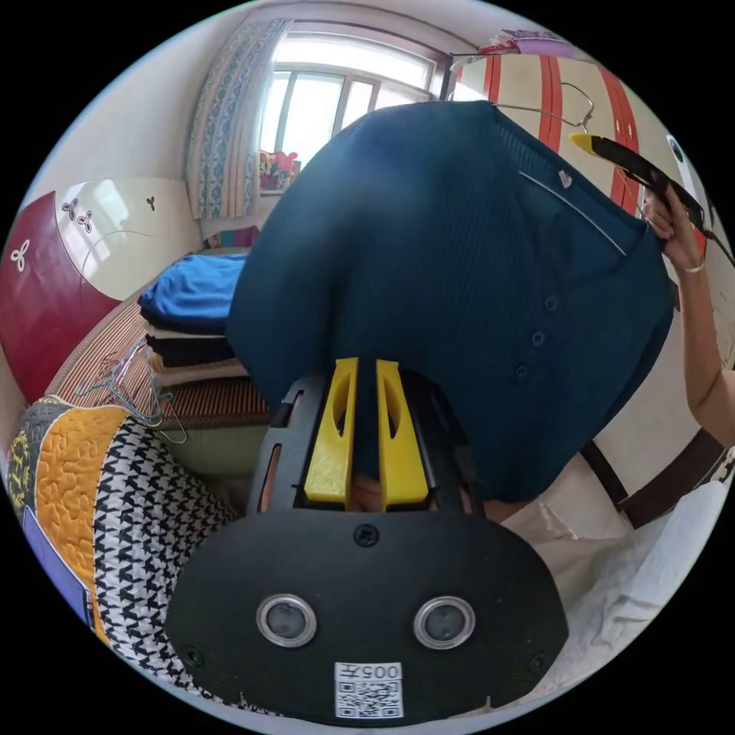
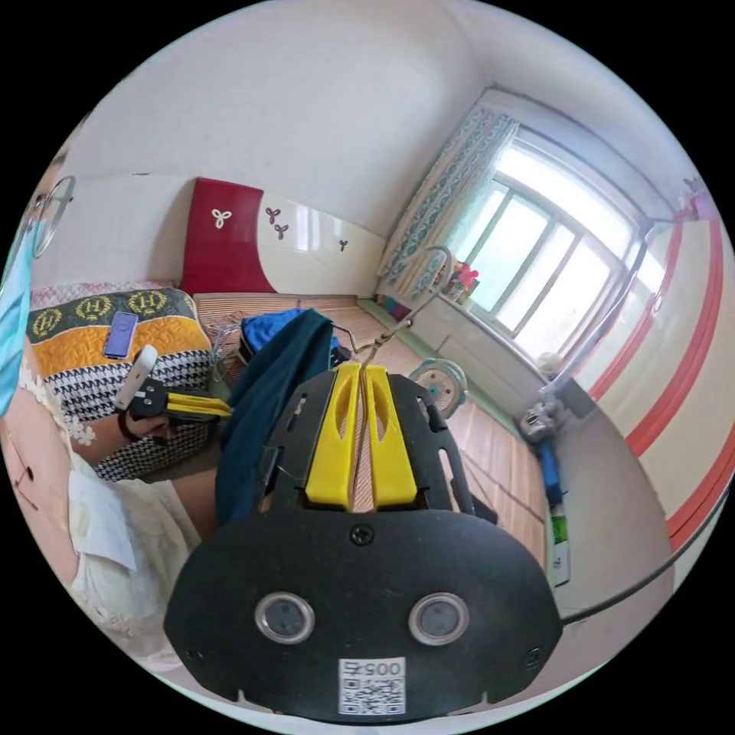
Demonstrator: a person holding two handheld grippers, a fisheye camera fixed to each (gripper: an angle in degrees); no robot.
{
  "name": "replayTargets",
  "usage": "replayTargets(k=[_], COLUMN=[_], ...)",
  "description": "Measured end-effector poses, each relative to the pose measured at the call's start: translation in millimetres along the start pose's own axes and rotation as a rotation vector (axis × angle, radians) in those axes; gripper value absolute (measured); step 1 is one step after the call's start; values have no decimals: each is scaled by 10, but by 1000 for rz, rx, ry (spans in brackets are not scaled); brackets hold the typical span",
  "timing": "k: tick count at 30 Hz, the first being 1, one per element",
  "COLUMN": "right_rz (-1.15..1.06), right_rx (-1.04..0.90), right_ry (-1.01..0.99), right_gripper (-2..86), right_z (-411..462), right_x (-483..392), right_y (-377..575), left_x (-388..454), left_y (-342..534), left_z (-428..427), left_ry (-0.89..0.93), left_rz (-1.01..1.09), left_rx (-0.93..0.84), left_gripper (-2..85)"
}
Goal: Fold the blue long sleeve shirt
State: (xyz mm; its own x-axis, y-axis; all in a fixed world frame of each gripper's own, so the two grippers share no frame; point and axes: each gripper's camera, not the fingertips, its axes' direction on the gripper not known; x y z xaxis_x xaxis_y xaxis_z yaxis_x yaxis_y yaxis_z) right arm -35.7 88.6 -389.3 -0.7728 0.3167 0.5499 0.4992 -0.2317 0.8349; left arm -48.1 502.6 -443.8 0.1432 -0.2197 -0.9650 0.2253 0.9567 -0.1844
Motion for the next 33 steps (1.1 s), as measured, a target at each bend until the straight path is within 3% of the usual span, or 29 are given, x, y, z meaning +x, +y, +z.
replayTargets(k=[6, 17, 33], right_rz=[76, 485, 525], right_rx=[-45, -230, -249], right_ry=[-85, -266, -294], right_gripper=[-16, -16, -16], right_z=[682, 2030, 2667], right_x=[-127, -514, -739], right_y=[461, 1332, 580], left_x=[174, 500, 928], left_y=[11, -28, 159], left_z=[248, 657, 1010], left_ry=[-4, 6, 44], left_rz=[-2, 68, 160], left_rx=[-50, -119, -154], left_gripper=[53, 54, 67])
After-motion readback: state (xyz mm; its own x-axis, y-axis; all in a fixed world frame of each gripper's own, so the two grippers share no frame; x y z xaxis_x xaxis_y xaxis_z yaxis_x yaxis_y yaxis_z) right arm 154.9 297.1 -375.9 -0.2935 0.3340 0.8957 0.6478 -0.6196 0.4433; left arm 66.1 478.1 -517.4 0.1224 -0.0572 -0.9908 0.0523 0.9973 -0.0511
